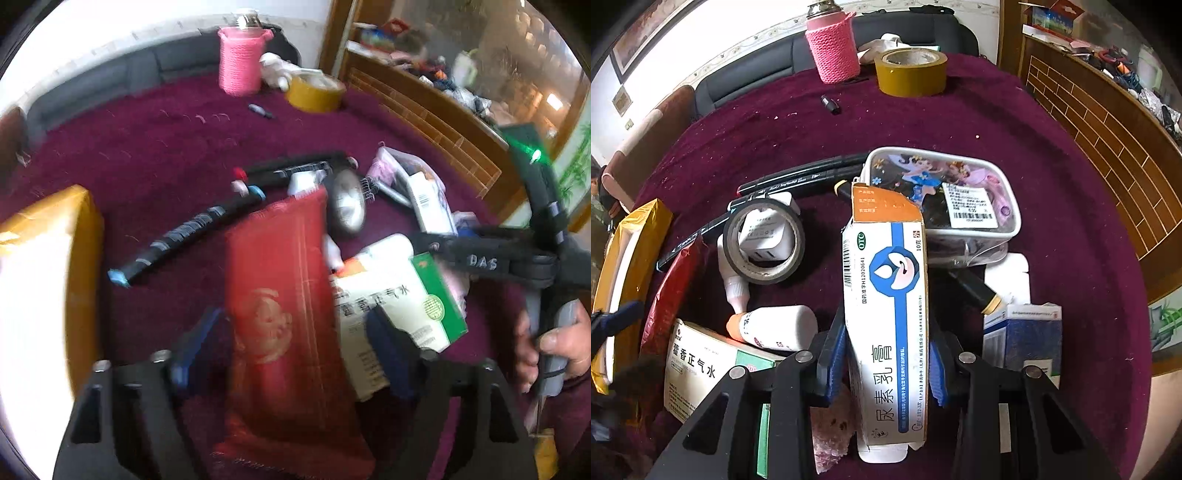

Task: Organize objects
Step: 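Carry both items to the gold-rimmed tray and open both tools to release them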

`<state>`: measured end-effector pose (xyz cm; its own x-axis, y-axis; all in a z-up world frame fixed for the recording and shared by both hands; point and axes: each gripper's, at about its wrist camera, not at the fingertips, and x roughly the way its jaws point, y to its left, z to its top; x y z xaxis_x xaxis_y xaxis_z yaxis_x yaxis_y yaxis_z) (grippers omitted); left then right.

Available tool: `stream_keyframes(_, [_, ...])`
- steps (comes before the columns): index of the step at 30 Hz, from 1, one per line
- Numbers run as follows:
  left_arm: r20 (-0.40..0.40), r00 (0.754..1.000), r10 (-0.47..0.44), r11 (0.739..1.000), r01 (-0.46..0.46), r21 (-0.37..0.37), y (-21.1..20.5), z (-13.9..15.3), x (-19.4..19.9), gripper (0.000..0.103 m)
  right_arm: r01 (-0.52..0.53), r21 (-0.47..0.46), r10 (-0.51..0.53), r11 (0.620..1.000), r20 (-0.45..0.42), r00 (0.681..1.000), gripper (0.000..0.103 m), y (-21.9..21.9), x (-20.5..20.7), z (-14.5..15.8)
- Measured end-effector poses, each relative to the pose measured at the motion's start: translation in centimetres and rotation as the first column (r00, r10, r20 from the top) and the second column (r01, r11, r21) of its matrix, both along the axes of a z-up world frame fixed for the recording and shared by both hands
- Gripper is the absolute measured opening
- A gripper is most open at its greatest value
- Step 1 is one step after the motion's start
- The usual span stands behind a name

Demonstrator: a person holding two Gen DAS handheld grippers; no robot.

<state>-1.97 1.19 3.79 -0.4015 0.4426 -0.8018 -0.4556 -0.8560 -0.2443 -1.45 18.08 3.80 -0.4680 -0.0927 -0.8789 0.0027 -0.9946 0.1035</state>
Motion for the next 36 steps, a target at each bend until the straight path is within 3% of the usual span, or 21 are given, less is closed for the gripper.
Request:
stream_keyframes(1, [0.023, 1.000, 0.013, 0.999, -0.013, 0.035, -0.5, 0.0, -0.4, 0.054, -0.002, -0.003, 0.002, 1.000, -0.002, 1.000, 0.040, 0.0, 0.0, 0.0])
stream_keyframes(3, [0.042, 0.998, 0.040, 0.996, -0.043, 0.083, -1.8, 0.2, -1.0, 0.032, -0.005, -0.013, 0.005, 1.000, -0.003, 1.000, 0.039, 0.0, 0.2, 0.0])
stream_keyframes(6, [0.029, 0.998, 0.055, 0.995, -0.057, 0.079, -2.9, 0.6, -0.9, 0.024, -0.014, -0.049, 0.014, 0.999, 0.002, 1.000, 0.032, 0.4, 0.2, -0.1])
stream_keyframes(9, [-0.007, 0.998, 0.057, 0.997, -0.057, 0.059, -3.0, 1.4, 0.0, 0.018, -0.013, -0.066, 0.013, 0.998, 0.003, 1.000, 0.032, 0.5, 0.4, -0.2])
stream_keyframes(13, [-0.041, 0.996, 0.074, 0.995, -0.071, 0.064, -3.7, 2.1, 0.8, 0.017, 0.000, -0.100, -0.003, 0.995, -0.026, 1.000, 0.032, 0.9, 1.4, 0.5])
stream_keyframes(19, [-0.079, 0.989, 0.123, 0.980, -0.109, 0.166, -6.9, 4.5, 2.7, 0.016, -0.003, -0.178, -0.013, 0.984, -0.087, 0.996, 0.032, 1.6, 3.4, 3.0])
stream_keyframes(24, [-0.147, 0.975, 0.167, 0.962, -0.128, 0.242, -10.6, 8.3, 5.1, 0.017, -0.055, -0.211, 0.021, 0.976, -0.159, 0.987, 0.032, 0.0, 4.6, 6.5])
stream_keyframes(30, [-0.198, 0.945, 0.259, 0.947, -0.209, 0.243, -16.1, 11.2, 5.5, 0.017, -0.225, -0.264, 0.175, 0.938, -0.200, 0.964, 0.032, -6.4, 5.1, 10.2])
stream_keyframes(36, [-0.149, 0.926, 0.346, 0.929, -0.316, 0.193, -20.5, 9.8, 2.4, 0.017, -0.349, -0.367, 0.318, 0.862, -0.144, 0.937, 0.033, -15.8, 2.6, 10.1])
